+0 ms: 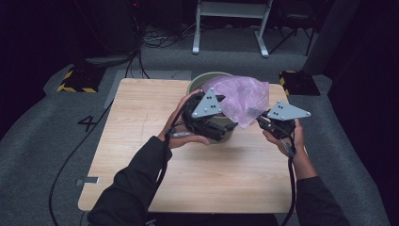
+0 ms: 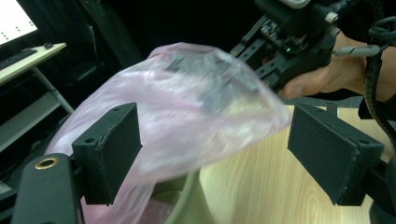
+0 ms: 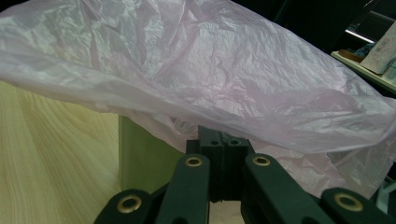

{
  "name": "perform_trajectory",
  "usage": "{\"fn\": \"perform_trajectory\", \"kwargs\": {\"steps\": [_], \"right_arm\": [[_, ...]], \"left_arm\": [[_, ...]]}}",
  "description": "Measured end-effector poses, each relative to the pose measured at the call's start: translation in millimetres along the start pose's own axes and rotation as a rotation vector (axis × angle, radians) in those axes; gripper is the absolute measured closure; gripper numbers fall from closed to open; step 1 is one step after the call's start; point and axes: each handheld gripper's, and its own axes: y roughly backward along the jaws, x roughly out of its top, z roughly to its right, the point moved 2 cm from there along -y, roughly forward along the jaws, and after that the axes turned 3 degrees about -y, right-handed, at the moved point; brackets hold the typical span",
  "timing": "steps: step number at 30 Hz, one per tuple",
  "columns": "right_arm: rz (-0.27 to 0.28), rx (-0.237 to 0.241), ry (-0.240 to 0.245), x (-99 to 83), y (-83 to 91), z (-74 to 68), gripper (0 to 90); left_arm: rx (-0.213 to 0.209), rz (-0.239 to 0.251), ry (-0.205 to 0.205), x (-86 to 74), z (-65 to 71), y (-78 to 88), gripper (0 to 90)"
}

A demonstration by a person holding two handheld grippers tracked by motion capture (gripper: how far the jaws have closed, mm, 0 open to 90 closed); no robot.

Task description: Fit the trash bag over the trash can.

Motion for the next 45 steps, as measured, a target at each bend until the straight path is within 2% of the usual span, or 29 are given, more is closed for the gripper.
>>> {"fn": "perform_trajectory", "kwargs": {"steps": [5,7,9,10,12,14,15,17,19,20,21,24,26,31,33,35,38,44,45], "right_arm": [[-0.003,-0.002,0.003,-0.1,-1.5,-1.1,90.0],[-0.004,-0.001,0.005,-0.1,-1.4,-1.5,90.0],[-0.003,-0.001,0.007,0.1,-0.6,-2.4,90.0],[0.0,-0.001,0.008,0.2,-0.2,-2.6,90.0],[-0.001,-0.002,0.013,0.3,0.4,-3.5,90.0],[0.003,0.004,0.019,0.4,1.1,-5.0,90.0],[0.003,0.004,0.019,0.4,1.1,-5.0,90.0],[0.004,0.009,0.022,0.3,1.3,-6.0,90.0],[0.007,0.013,0.027,0.0,1.6,-6.9,90.0],[0.01,0.017,0.028,-0.4,2.1,-7.5,90.0],[0.01,0.017,0.028,-0.4,2.1,-7.5,90.0],[0.013,0.022,0.03,-1.1,3.4,-8.6,90.0],[0.017,0.031,0.033,-2.2,4.8,-10.0,90.0],[0.017,0.05,0.031,-5.2,7.1,-13.0,90.0],[0.011,0.056,0.034,-7.2,7.9,-14.4,90.0],[0.007,0.072,0.031,-9.6,8.8,-15.6,90.0],[0.002,0.109,0.032,-12.0,10.2,-19.6,90.0],[-0.042,0.146,0.069,-18.0,9.3,-29.0,90.0],[-0.045,0.151,0.07,-19.7,9.0,-29.4,90.0]], "left_arm": [[-0.033,-0.016,-0.022,10.2,16.0,-21.0,16.2],[-0.021,-0.032,-0.029,12.5,20.9,-29.6,16.3],[-0.029,-0.049,-0.033,12.6,23.4,-38.0,16.9],[-0.009,-0.064,-0.039,11.8,24.1,-42.9,17.8],[0.002,-0.081,-0.028,9.3,22.5,-48.0,22.6],[0.026,-0.096,-0.017,6.2,19.0,-51.8,33.8],[0.027,-0.097,-0.01,5.1,17.0,-52.6,33.8],[0.034,-0.099,0.01,1.8,11.5,-53.1,41.4],[0.03,-0.082,0.036,-1.2,5.1,-50.9,50.4],[0.026,-0.072,0.05,-2.6,2.1,-49.2,58.2],[0.027,-0.066,0.057,-3.4,-0.1,-47.7,58.2],[0.061,-0.034,0.076,-7.1,-8.3,-39.4,74.8],[0.073,-0.043,0.072,-10.0,-12.8,-36.2,86.6],[0.136,-0.06,0.089,-21.1,-23.5,-27.2,89.5],[0.165,-0.06,0.114,-27.4,-29.5,-21.4,89.7],[0.171,-0.064,0.127,-32.2,-33.8,-16.6,89.7],[0.204,-0.077,0.136,-40.1,-38.4,-8.2,89.8],[0.256,-0.083,0.18,-55.3,-46.2,4.4,89.8],[0.253,-0.082,0.184,-58.1,-47.2,6.8,89.8]]}}
